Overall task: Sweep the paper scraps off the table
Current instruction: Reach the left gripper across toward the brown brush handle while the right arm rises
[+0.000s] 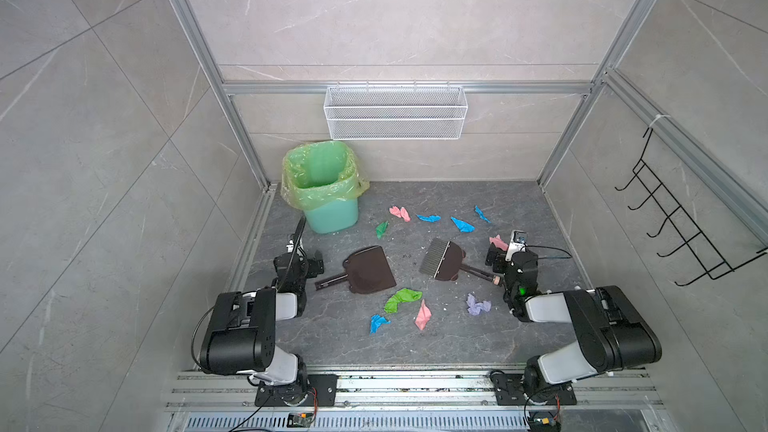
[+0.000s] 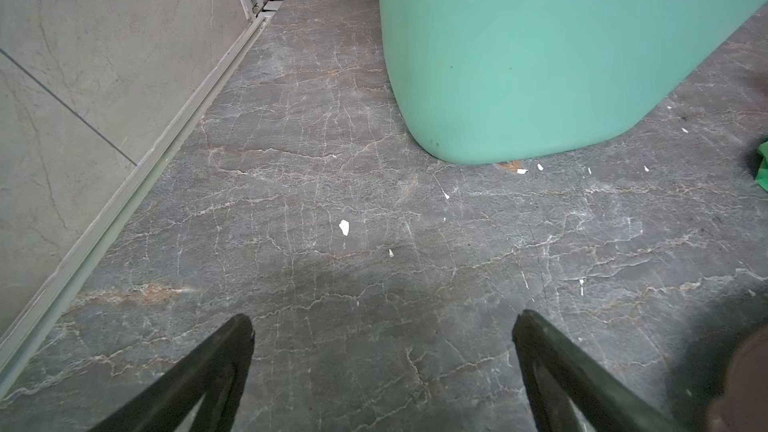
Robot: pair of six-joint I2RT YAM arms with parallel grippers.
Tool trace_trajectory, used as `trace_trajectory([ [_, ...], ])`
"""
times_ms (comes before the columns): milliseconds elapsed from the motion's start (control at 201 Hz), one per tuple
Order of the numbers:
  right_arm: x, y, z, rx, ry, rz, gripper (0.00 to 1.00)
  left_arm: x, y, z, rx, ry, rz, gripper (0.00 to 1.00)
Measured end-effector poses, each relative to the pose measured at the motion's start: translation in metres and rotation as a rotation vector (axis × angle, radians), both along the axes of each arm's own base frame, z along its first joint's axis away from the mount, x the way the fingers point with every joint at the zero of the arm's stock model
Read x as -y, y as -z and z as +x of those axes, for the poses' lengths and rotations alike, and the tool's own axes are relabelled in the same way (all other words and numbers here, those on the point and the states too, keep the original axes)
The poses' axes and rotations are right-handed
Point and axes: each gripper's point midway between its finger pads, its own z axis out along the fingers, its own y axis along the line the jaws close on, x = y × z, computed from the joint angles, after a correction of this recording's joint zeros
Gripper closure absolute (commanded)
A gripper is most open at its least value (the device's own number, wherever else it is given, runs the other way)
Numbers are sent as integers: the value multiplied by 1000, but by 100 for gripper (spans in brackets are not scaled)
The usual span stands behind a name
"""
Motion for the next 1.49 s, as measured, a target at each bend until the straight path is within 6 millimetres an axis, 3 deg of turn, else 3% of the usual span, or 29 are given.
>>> trace_trajectory([
  [1494, 1, 0, -1, -7, -1, 6, 1, 1, -2, -3, -15, 3, -2, 0],
])
